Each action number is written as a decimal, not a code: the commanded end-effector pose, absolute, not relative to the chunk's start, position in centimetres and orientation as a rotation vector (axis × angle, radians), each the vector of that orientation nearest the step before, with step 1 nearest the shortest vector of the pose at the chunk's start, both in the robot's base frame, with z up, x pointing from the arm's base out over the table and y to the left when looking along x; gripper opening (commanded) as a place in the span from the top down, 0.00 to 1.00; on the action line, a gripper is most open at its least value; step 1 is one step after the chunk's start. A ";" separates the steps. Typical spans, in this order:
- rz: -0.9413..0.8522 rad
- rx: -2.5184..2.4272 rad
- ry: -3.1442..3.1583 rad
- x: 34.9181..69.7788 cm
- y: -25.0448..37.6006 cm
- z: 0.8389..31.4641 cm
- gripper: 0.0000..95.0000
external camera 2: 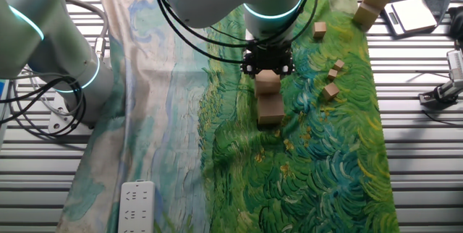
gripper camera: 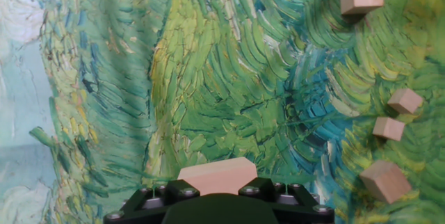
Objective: Stack the blocks into a pyramid shape
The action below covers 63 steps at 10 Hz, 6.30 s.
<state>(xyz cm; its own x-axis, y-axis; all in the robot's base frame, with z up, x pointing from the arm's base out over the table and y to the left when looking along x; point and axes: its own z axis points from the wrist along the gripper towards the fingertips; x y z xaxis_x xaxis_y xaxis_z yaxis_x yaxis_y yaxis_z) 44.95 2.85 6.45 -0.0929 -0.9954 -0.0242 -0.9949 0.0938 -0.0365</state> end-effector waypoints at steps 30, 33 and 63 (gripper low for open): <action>-0.002 -2.030 2.304 45.5 2.1 4.4 1.00; -0.002 -2.032 2.294 45.4 1.8 4.1 1.00; 0.008 -2.035 2.237 45.2 1.1 4.6 0.00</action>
<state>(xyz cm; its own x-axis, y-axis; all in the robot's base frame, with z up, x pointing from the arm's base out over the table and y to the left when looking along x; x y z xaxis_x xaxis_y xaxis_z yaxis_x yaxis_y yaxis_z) 45.42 0.98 4.29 -0.0912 -0.9922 -0.0846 -0.9909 0.0989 -0.0918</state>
